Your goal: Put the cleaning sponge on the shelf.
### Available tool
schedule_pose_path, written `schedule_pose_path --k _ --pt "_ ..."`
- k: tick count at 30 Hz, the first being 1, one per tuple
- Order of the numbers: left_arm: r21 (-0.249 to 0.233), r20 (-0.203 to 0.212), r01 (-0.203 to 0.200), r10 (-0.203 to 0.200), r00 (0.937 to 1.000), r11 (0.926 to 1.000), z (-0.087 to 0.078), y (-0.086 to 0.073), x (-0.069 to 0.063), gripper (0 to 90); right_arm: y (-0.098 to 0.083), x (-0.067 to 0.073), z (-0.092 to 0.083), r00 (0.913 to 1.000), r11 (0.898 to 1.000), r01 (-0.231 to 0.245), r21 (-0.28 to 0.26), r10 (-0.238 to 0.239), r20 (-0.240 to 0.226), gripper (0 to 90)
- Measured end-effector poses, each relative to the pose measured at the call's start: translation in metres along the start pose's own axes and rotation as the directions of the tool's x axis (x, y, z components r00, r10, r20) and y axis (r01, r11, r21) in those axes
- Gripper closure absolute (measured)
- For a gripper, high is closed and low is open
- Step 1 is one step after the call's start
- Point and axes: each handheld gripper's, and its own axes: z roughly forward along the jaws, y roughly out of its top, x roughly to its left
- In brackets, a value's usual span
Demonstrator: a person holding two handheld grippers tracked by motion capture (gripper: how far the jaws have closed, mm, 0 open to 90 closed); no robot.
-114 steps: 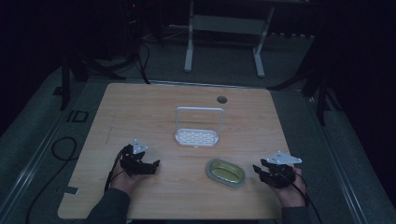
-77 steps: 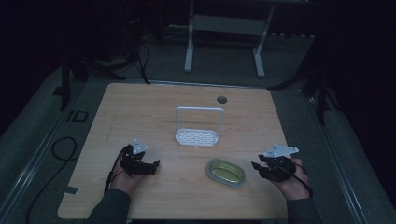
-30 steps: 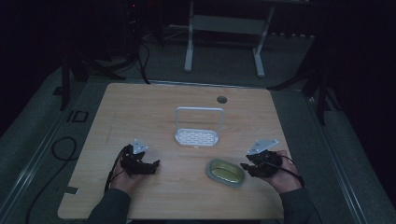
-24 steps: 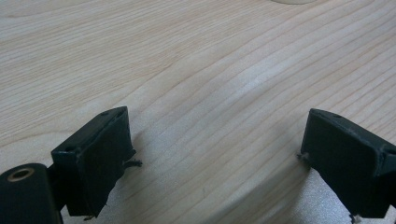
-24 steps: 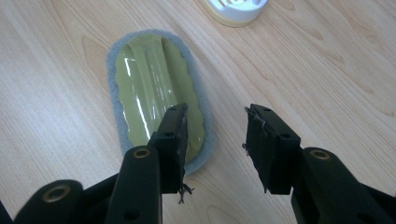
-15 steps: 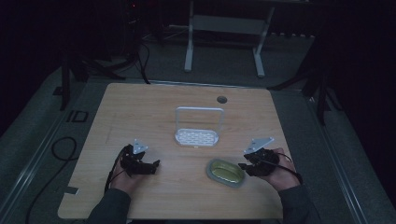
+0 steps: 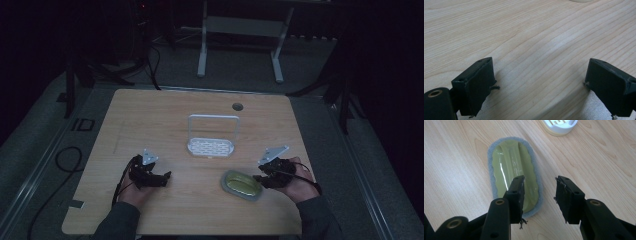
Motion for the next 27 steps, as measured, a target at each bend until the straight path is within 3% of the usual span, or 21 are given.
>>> schedule_pose_path --k 27 --pt "0.0 0.0 0.0 0.0 1.0 1.0 0.0 0.0 0.0 8.7 0.01 0.003 0.005 0.9986 0.999 0.038 0.037 -0.037 -0.037 58.1"
